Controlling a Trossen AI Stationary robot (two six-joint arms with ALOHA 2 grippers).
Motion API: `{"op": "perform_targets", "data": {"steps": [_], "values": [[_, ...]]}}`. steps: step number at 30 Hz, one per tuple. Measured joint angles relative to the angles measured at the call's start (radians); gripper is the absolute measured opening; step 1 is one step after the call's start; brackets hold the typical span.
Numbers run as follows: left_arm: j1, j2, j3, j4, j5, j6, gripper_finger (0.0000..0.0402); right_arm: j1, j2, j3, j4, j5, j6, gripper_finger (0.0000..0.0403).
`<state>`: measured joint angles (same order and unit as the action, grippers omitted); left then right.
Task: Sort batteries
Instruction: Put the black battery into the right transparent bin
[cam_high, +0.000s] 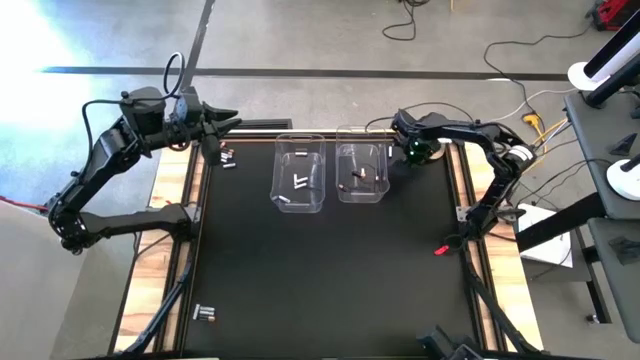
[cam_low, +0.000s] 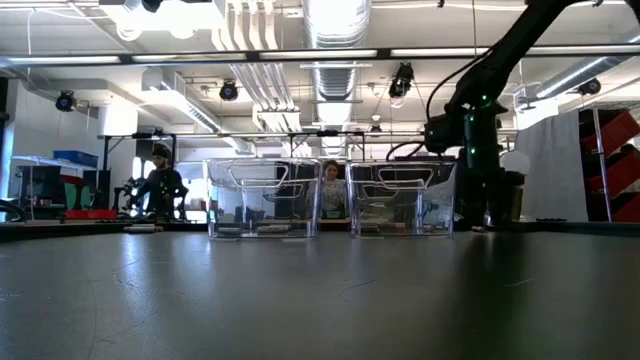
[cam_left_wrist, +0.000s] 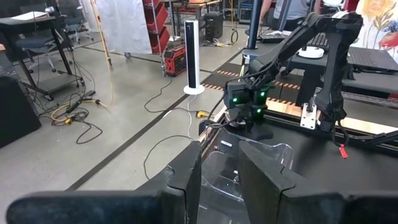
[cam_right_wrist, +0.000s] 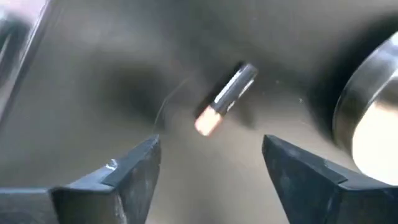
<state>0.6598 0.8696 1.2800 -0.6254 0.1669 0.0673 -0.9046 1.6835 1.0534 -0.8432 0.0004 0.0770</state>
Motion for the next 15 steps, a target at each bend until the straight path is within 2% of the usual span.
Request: {"op": "perform_targets", "data": {"steps": [6,15], "values": [[0.000,-0.001,0.000,-0.004,0.000,0.000,0.0083,-0.020,0.029,0.000,0.054,-0.004,0.235,0.0218],[0.000,-0.001,0.000,-0.008,0.000,0.019,0.0083,-0.044,0.033,-0.013,0.125,-0.003,0.429,0.0140]]}}
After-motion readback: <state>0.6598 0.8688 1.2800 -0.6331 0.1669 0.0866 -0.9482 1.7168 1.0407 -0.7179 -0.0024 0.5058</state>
